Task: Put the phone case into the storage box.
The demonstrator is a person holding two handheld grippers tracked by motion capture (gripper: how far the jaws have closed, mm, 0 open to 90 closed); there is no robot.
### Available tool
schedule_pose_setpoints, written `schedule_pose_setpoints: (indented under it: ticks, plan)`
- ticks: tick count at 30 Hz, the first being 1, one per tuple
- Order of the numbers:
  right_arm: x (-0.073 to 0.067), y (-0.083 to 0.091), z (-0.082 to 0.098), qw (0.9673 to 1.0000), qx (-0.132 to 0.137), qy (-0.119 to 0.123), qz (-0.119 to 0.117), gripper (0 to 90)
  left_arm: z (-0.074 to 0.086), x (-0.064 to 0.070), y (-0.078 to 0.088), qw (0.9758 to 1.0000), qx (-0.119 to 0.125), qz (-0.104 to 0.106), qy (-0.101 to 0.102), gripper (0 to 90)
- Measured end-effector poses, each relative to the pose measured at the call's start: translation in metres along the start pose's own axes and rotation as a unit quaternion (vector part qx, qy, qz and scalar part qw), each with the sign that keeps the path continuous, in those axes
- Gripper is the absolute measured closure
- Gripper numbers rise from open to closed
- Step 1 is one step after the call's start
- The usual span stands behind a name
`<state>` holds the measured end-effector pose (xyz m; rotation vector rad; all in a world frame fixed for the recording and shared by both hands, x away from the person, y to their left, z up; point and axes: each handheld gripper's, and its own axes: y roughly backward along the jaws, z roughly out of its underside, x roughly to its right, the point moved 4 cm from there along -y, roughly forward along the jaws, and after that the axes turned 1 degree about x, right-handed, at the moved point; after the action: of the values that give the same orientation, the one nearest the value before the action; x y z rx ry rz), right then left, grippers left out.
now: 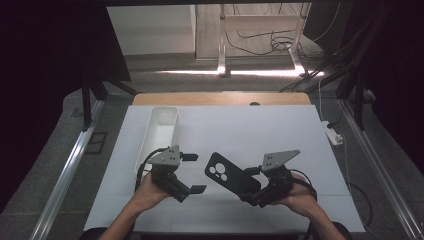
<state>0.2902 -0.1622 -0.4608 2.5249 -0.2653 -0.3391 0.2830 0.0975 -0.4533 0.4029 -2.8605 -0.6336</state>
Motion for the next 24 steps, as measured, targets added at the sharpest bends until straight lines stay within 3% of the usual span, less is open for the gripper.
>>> schedule_pose_setpoints:
  ticks: [13,24]
  plan:
    - [-0.009,-0.008,-0.006,0.9991,0.009,0.013,-0.041,14.7,-0.003,0.001,-0.006,0.9988,0.014,0.047,-0.006,0.0]
    - [-0.016,-0.014,-0.009,0.9969,0.008,0.024,-0.075,14.6,-0.006,0.006,-0.009,0.9967,0.019,0.076,-0.024,1.6]
